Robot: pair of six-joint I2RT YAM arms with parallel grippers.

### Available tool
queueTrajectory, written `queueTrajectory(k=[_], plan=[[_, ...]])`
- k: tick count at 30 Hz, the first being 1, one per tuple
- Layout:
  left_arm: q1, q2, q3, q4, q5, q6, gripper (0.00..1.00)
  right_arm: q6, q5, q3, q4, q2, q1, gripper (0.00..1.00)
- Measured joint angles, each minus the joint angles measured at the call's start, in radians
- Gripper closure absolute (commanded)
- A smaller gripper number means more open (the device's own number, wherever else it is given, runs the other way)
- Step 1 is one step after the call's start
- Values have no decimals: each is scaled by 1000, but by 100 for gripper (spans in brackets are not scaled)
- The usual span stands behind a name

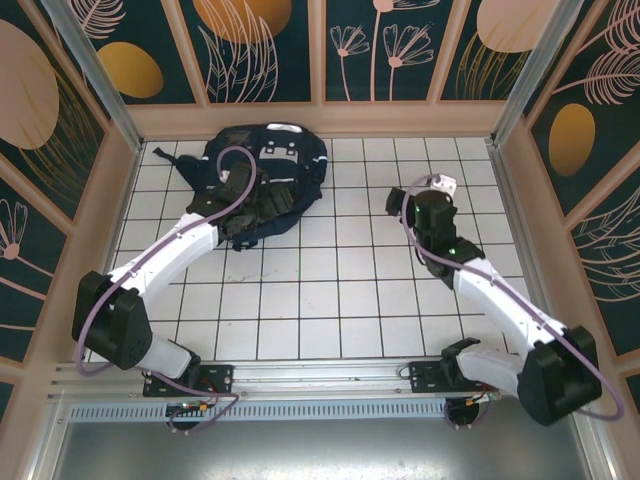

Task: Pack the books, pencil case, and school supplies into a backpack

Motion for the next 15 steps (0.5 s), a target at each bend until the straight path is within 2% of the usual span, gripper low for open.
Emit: queueTrajectory(k=[4,10,15], plan=[[71,-46,11,15,-148,88,1,-65,34,-99,95,-49,-63,1],[184,-86,-29,122,-358,230,1,-103,71,-166,215,-6,-197,1],[288,-84,-152,263,-423,340,1,-144,79,-209,355,111,-272,1]])
